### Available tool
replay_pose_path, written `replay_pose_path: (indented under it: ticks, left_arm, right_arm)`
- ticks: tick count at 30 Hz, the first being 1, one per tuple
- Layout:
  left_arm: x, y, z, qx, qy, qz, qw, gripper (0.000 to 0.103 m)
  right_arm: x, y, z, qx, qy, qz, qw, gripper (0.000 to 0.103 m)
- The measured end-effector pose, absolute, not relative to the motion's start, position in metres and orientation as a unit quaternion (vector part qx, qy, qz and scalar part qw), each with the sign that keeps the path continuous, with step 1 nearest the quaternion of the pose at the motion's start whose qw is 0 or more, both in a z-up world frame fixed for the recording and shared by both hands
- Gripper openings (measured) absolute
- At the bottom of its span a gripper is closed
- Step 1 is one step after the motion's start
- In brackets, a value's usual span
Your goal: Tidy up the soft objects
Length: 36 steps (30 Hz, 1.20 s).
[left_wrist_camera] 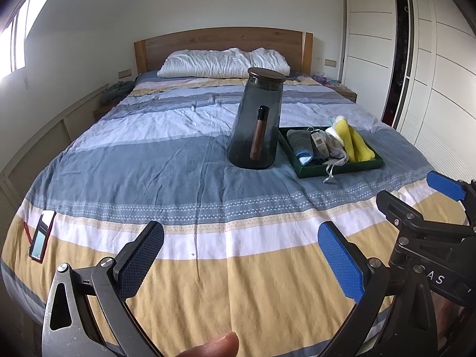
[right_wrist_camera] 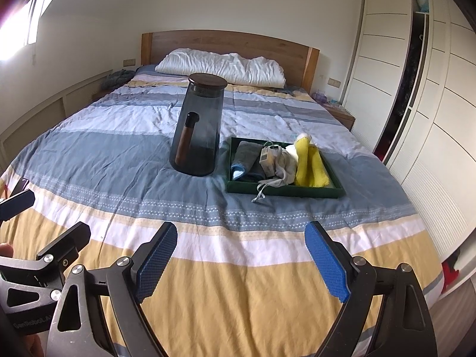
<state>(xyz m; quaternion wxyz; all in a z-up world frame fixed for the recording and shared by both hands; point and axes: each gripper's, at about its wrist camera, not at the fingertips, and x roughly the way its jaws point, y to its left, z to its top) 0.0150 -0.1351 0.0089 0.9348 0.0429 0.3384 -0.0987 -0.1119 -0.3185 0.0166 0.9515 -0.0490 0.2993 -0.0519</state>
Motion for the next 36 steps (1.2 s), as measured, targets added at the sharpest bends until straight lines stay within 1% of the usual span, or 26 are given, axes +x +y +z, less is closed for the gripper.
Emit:
replay_pose_path:
  ticks: [36]
  left_arm:
    - [0.0095,-0.1320,0.0098,0.048,0.334,-0.104,0.936,0.102]
  right_arm:
    - [-0.1177,-0.3205,0.0150,-0.052,0.294,-0.055,0.953,0.089]
